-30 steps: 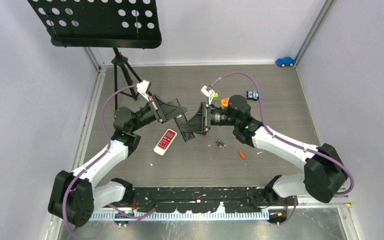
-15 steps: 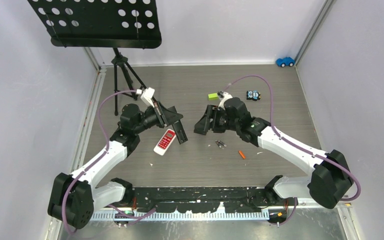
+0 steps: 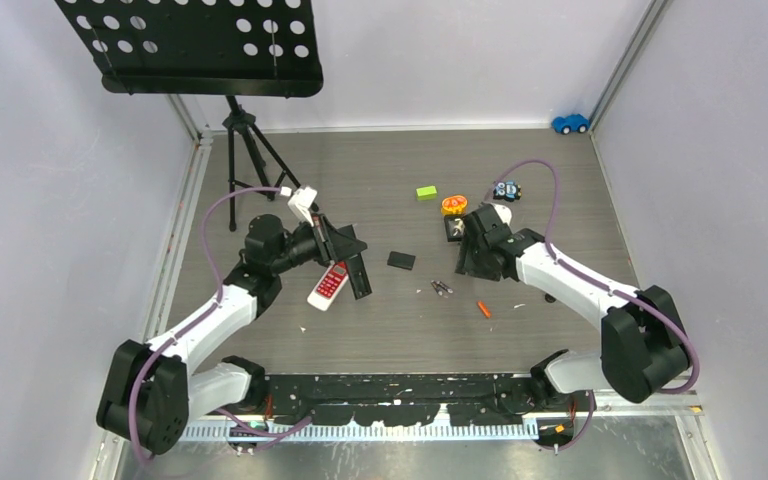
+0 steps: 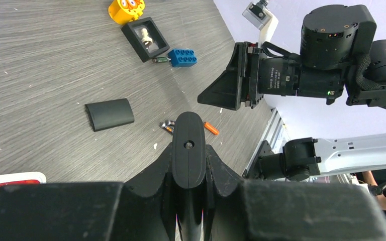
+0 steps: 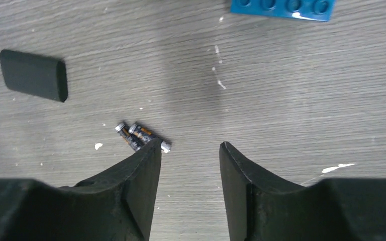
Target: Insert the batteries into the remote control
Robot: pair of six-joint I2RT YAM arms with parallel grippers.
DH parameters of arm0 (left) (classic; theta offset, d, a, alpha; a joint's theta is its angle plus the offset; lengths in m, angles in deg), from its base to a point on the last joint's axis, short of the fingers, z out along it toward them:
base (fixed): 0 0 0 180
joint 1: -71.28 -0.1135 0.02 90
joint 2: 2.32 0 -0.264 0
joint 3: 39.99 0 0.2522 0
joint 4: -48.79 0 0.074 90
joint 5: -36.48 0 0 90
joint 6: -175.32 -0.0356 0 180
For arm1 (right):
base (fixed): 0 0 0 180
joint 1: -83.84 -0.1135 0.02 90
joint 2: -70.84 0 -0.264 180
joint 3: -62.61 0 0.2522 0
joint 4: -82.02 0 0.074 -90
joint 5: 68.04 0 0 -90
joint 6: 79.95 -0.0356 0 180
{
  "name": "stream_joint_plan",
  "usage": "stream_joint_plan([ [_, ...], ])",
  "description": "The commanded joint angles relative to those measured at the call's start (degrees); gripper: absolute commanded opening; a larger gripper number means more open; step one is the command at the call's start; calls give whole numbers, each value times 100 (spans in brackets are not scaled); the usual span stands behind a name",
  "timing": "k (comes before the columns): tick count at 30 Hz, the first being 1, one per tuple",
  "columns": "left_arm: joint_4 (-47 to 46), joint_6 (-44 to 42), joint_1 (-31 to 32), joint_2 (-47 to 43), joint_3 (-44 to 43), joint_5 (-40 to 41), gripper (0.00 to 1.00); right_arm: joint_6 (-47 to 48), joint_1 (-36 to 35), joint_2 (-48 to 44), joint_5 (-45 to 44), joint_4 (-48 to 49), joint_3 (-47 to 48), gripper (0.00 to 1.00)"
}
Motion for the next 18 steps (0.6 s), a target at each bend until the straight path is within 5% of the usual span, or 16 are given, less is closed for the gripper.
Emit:
stream_joint_plan([
  [1,-514,-100,-14,131,-60,-226,0,474,-52,-30,486,489,-16,47],
  [10,-876,118,-14,365,-81,-421,0,624,-60,565,625,564,104,44],
  [18,-831,140,-14,353,-69,-392,0,-845,-37,603,-1067,-649,374,56],
])
